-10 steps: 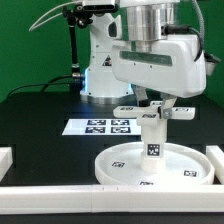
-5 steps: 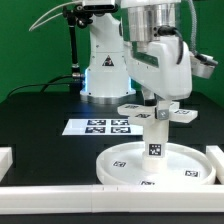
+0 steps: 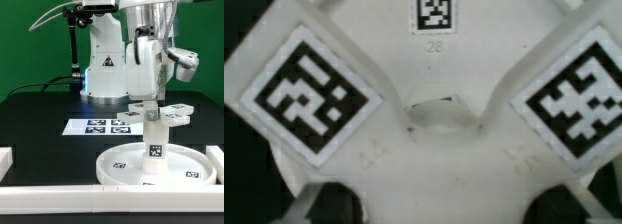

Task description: Assemble round table

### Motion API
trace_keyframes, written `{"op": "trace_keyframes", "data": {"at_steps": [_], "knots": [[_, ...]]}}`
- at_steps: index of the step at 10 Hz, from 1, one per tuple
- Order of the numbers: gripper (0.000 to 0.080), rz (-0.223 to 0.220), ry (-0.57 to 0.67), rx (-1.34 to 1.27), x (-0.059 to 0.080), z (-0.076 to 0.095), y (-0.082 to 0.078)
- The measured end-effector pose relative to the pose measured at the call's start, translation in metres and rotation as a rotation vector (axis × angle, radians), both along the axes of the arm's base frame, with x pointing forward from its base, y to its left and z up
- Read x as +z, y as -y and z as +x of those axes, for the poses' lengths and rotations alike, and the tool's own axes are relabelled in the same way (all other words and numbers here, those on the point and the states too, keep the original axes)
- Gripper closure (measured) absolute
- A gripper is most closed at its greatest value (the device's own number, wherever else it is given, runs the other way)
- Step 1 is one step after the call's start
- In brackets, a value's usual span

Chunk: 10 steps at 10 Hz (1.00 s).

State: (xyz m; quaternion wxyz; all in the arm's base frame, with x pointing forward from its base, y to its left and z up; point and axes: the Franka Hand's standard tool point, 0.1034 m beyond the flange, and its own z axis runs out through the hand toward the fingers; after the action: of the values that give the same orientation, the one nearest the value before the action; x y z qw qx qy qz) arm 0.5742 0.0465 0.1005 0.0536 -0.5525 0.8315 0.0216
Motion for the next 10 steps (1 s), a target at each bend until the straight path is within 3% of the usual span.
{"op": "trace_keyframes", "data": {"at_steps": [4, 7, 8, 10], "knots": [[0.0354, 0.037, 0.003, -0.243, 0.000, 0.000, 0.000], [0.0349, 0.036, 0.011, -0.209, -0.001, -0.001, 0.000], [0.0182, 0.036, 0.011, -0.208, -0.001, -0.001, -0.001], [0.0160, 0.044, 0.034, -0.171, 0.011, 0.004, -0.002]]}}
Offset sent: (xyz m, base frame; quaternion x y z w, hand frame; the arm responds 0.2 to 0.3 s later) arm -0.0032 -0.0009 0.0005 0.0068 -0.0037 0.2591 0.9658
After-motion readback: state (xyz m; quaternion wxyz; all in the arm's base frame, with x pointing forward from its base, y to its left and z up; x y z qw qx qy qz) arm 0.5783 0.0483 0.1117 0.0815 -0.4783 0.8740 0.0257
